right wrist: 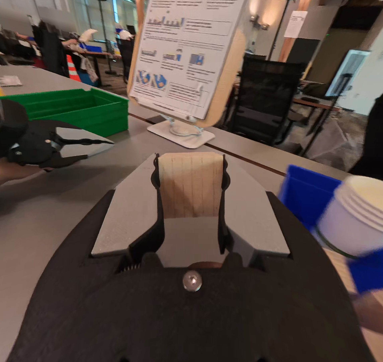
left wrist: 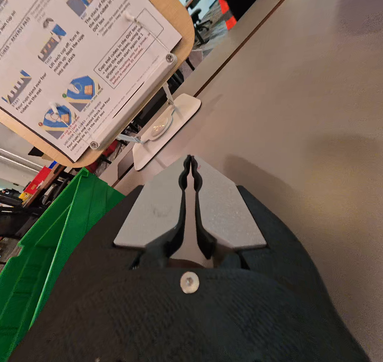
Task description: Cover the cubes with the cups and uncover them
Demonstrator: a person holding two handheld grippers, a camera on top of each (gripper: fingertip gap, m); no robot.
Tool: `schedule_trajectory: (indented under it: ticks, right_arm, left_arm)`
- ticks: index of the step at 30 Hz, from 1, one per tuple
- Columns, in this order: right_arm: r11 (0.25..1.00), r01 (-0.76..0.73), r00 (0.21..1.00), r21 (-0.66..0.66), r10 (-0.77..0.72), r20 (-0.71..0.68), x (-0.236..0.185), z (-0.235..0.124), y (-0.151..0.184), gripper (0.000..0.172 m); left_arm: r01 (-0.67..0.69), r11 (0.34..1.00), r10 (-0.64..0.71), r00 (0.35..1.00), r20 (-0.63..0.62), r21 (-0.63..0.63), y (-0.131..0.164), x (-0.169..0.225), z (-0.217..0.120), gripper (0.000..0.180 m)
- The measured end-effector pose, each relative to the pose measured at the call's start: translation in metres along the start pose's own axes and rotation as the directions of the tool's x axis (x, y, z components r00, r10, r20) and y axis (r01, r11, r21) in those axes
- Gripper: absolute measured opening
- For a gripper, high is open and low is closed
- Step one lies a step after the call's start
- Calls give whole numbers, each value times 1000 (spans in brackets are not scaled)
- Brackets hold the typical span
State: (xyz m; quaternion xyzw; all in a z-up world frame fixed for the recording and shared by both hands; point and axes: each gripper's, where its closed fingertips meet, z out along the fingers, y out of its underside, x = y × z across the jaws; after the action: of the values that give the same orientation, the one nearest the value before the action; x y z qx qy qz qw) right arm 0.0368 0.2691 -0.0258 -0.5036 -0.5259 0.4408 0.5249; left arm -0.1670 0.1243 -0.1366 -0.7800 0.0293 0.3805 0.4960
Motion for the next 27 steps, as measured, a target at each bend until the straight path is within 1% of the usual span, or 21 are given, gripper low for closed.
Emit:
schedule_trajectory:
  ticks: [2, 5, 7, 10, 12, 14, 15, 16, 17, 18, 20, 22, 24, 27]
  right_arm:
    - [998, -11, 998, -63, 7, -55, 35, -25, -6, 57]
    - [961, -98, 993, -258, 76, -92, 79, -53, 11, 57]
    - [910, -133, 989, -393, 95, -115, 97, -67, 34, 57]
    - [829, -115, 985, -547, 22, -173, 118, -81, 68, 57]
    - [770, -136, 984, -624, 31, -177, 123, -79, 97, 57]
    - [672, -180, 982, -718, 82, -169, 123, -74, 136, 57]
    - [632, -189, 981, -752, 92, -169, 124, -72, 150, 64]
    - [615, -196, 980, -764, 101, -170, 125, -70, 154, 60]
    - [633, -195, 980, -749, 92, -176, 128, -66, 149, 54]
    - [674, -182, 981, -716, 70, -184, 131, -62, 136, 51]
    - [765, -148, 981, -627, 32, -193, 135, -54, 100, 49]
    - [838, -110, 985, -535, 22, -168, 126, -45, 62, 49]
    - [884, -73, 993, -461, 24, -111, 105, -35, 31, 49]
    - [937, -8, 1000, -349, 18, 26, 53, -16, -1, 50]
  left_arm:
    - [-30, 999, 30, 1000, -1, -19, 2, 3, 1, 0]
    - [-97, 995, 97, 995, -12, -4, -4, 13, 1, 0]
    - [-137, 991, 136, 990, -18, -11, -3, 18, 2, 0]
    - [-136, 990, 135, 990, -28, -27, 0, 22, 3, 0]
    - [-104, 994, 103, 994, -39, -27, 0, 22, 3, 0]
    - [-84, 996, 82, 996, -45, -37, 3, 22, 3, 0]
    - [-82, 996, 80, 996, -48, -45, 5, 22, 4, 0]
    - [-86, 995, 84, 995, -48, -53, 7, 22, 4, 0]
    - [-91, 994, 88, 995, -49, -56, 8, 22, 3, 0]
    - [-95, 994, 92, 994, -51, -58, 9, 23, 3, 0]
    - [-96, 993, 92, 994, -58, -64, 10, 25, 5, 0]
    - [-103, 992, 98, 993, -67, -76, 12, 26, 7, 1]
    - [-113, 990, 107, 992, -67, -79, 13, 26, 8, 1]
    - [-105, 991, 100, 993, -69, -82, 14, 26, 8, 0]
